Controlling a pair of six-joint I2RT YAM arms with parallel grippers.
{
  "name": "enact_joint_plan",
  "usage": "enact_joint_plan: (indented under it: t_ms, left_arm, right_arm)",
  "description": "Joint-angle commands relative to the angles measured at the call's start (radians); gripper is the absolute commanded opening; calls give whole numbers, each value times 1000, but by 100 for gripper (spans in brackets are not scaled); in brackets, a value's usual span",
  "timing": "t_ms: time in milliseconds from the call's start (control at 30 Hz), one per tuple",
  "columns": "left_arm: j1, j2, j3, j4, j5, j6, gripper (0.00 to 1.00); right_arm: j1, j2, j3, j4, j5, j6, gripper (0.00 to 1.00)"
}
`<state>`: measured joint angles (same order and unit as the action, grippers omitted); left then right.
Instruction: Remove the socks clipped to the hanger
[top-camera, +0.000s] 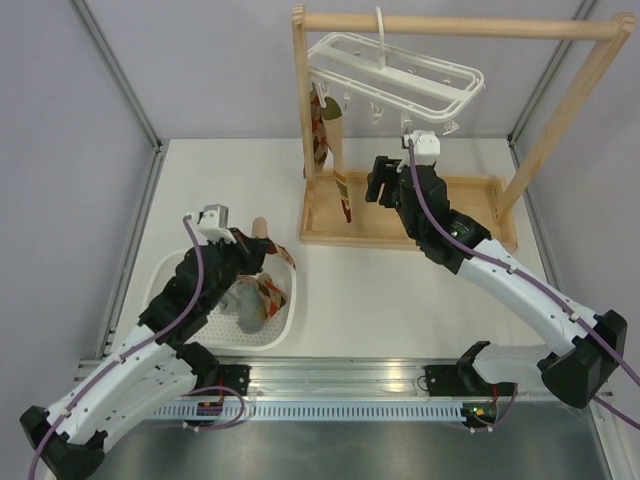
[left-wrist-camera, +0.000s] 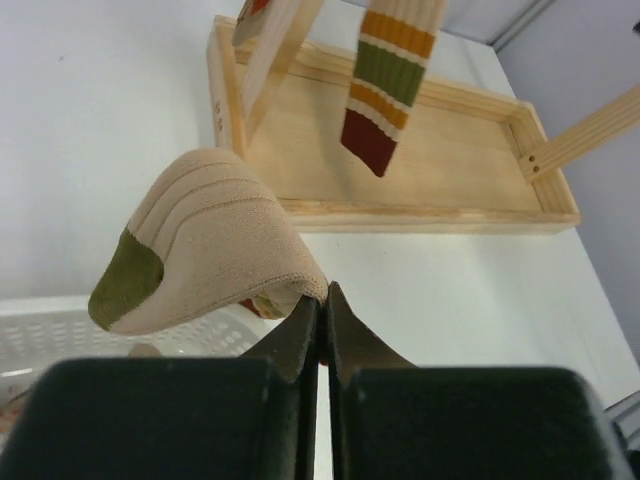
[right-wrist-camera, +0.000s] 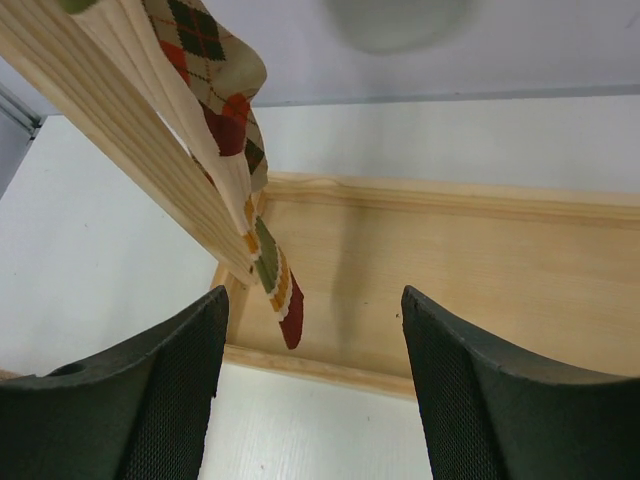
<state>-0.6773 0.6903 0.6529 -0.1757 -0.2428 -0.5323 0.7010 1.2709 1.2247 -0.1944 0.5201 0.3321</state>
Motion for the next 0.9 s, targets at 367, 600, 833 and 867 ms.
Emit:
enact_joint_plan:
  t_ms: [367,600,833,867]
  left_arm:
    - [56,-399,-51,-390,-46,-357,2]
    - [56,-517,-35,-567,-211,-385,2]
    - [56,-575,15,-662,-302,-356,2]
    - [56,-574,5,-660,-282,-357,2]
  right_arm:
    - [-110,-136,-258,118,-83,102,75]
    - [-135,-154,-313,133,-92,108,75]
    - [-150,-157,-370,167,-117,133,75]
    - [-149,-153,-373,179,-123,137,75]
